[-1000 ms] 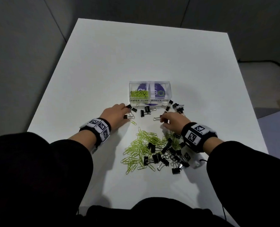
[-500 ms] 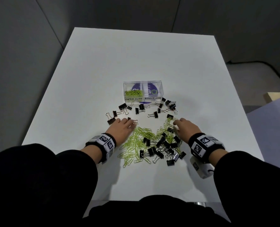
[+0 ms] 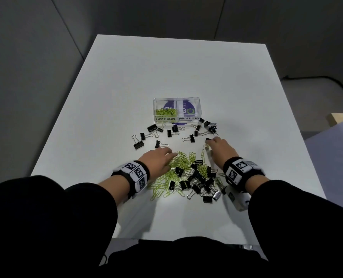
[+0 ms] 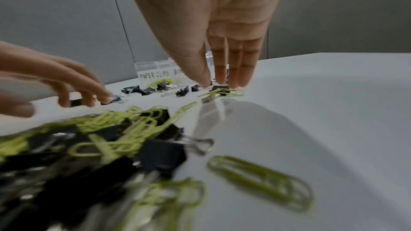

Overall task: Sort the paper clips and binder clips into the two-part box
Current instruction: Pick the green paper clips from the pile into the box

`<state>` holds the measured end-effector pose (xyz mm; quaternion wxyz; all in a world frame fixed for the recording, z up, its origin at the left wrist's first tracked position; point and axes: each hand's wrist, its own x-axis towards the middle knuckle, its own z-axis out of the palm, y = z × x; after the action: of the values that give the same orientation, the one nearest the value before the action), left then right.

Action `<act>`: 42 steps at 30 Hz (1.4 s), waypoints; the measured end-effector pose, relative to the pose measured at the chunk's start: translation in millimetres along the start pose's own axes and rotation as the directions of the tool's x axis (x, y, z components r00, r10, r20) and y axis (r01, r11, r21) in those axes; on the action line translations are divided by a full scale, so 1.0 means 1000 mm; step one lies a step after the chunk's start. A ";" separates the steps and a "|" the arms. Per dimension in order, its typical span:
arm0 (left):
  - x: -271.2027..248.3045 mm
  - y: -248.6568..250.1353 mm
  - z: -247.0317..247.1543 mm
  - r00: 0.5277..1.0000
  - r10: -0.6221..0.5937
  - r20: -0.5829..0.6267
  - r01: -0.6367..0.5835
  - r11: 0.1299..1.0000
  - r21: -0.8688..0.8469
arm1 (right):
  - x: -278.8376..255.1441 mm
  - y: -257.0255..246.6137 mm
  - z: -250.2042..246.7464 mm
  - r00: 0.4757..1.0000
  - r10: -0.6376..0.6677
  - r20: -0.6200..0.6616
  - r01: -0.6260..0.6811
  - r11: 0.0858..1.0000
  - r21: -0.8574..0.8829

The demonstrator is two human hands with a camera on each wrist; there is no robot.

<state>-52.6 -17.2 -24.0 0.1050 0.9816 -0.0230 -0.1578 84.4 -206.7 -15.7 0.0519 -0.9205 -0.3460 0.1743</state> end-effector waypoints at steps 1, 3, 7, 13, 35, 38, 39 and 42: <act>-0.001 0.000 -0.001 0.998 0.011 0.057 -0.010 1.000 -0.009 | 0.003 0.003 -0.002 0.999 0.013 0.031 -0.012 0.999 -0.039; -0.003 0.000 0.000 0.992 0.021 0.124 -0.023 1.000 0.015 | 0.007 0.007 -0.003 0.996 0.003 0.089 0.007 0.994 -0.106; -0.005 0.003 0.005 0.993 0.008 0.116 -0.010 1.000 0.020 | 0.010 0.007 0.001 0.996 -0.044 0.077 0.056 0.985 -0.162; 0.000 0.012 -0.003 0.994 0.104 0.021 -0.105 0.994 0.032 | 0.012 0.002 -0.001 0.985 -0.060 0.164 0.092 0.976 -0.195; 0.013 0.025 -0.002 0.981 0.190 0.045 -0.194 0.972 0.129 | -0.001 -0.024 0.003 0.944 -0.121 0.307 0.204 0.946 -0.252; 0.012 0.022 -0.004 0.978 0.202 0.051 -0.207 0.969 0.134 | 0.000 -0.026 0.005 0.947 -0.075 0.311 0.134 0.976 -0.174; 0.012 0.022 -0.005 0.979 0.199 0.054 -0.204 0.970 0.131 | 0.000 -0.027 0.005 0.947 -0.060 0.314 0.113 0.982 -0.154; 0.012 0.022 -0.006 0.978 0.199 0.068 -0.206 0.970 0.125 | -0.002 -0.030 0.009 0.948 -0.038 0.316 0.075 0.992 -0.106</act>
<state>-39.1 -38.5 -17.4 0.0549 0.9742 -0.1362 -0.1712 61.5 -185.3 -16.9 -0.0526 -0.8723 -0.3855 0.2962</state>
